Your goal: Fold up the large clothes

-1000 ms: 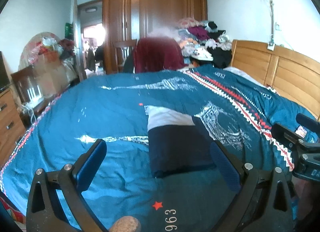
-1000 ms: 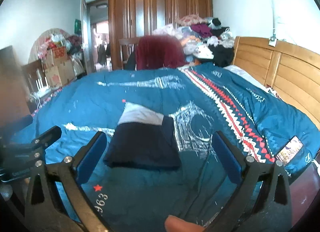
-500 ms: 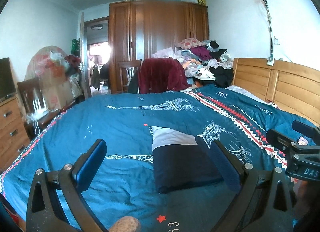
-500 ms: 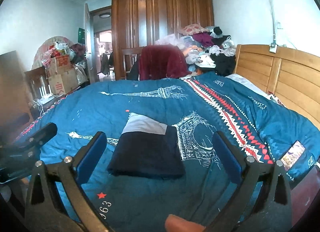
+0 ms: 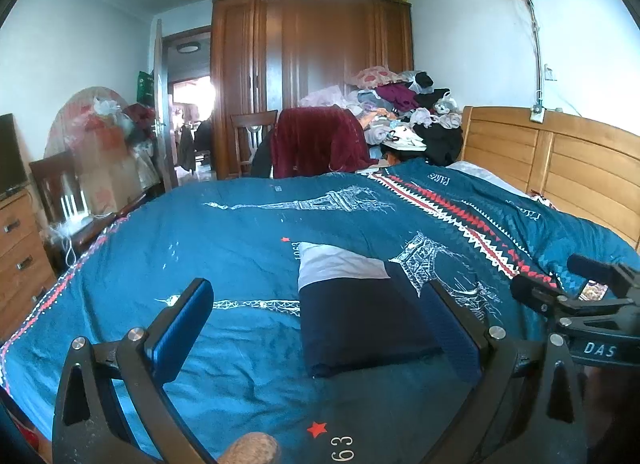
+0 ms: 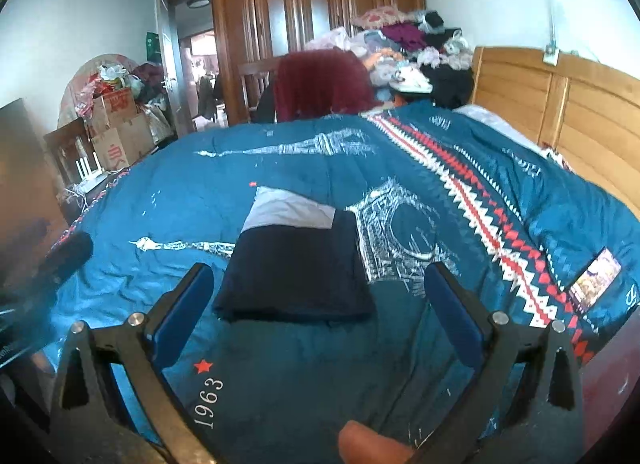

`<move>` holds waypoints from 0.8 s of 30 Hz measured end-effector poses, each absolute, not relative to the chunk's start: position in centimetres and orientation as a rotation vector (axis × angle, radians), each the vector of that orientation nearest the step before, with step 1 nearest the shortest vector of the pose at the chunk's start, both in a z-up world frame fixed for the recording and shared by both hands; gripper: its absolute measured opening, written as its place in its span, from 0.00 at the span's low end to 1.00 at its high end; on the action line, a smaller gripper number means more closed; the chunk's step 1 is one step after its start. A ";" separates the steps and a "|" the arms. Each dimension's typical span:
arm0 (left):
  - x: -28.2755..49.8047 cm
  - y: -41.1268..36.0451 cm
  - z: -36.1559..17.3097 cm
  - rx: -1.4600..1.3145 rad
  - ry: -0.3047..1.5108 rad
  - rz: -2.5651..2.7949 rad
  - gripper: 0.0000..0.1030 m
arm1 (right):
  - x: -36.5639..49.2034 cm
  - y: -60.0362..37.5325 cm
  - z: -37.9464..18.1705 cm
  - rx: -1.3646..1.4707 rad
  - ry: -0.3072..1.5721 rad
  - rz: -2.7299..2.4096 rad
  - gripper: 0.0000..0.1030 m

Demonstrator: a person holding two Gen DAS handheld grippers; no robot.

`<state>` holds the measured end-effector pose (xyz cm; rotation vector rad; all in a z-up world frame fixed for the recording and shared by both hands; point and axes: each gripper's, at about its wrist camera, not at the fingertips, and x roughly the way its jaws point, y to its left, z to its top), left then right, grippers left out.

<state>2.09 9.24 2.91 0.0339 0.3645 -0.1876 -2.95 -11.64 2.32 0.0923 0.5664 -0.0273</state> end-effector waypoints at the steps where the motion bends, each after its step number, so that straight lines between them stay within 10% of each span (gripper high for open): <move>1: 2.1 9.2 2.9 0.035 0.365 -0.187 1.00 | -3.0 -11.7 2.2 0.099 0.574 -0.025 1.00; 24: 5.2 8.0 -0.1 0.043 0.534 -0.238 1.00 | -1.8 -12.2 0.7 0.111 0.688 -0.028 1.00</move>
